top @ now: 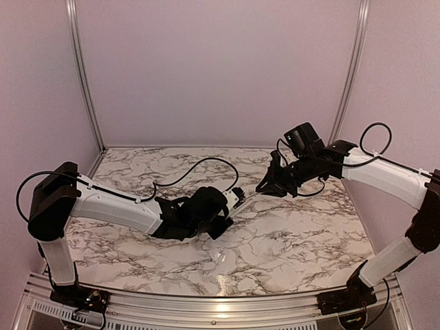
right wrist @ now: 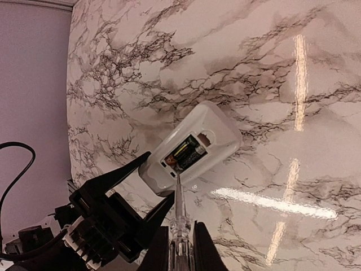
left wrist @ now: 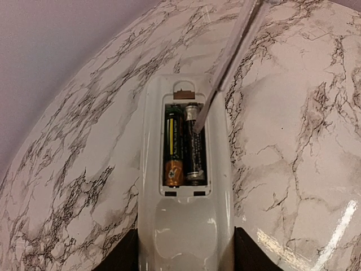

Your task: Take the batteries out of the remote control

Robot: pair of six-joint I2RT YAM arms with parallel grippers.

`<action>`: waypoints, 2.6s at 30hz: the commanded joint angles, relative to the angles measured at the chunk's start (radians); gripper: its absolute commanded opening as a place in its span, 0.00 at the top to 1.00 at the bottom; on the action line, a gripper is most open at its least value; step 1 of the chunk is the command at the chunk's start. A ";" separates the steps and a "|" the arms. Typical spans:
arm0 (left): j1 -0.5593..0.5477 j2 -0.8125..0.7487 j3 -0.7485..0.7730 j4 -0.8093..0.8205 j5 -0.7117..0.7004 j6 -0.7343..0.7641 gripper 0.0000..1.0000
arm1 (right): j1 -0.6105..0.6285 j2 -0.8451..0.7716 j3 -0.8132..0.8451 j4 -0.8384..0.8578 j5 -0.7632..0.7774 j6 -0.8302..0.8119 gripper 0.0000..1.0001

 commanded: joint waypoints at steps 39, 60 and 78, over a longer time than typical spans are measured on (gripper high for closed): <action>-0.015 0.048 0.126 -0.032 -0.021 -0.046 1.00 | -0.073 0.046 0.017 0.022 -0.032 0.008 1.00; -0.024 0.073 0.229 -0.093 -0.056 -0.037 1.00 | -0.079 0.088 0.003 0.077 -0.053 0.055 1.00; -0.024 0.036 0.234 -0.120 -0.023 -0.065 1.00 | -0.079 -0.017 -0.166 0.309 -0.149 0.068 1.00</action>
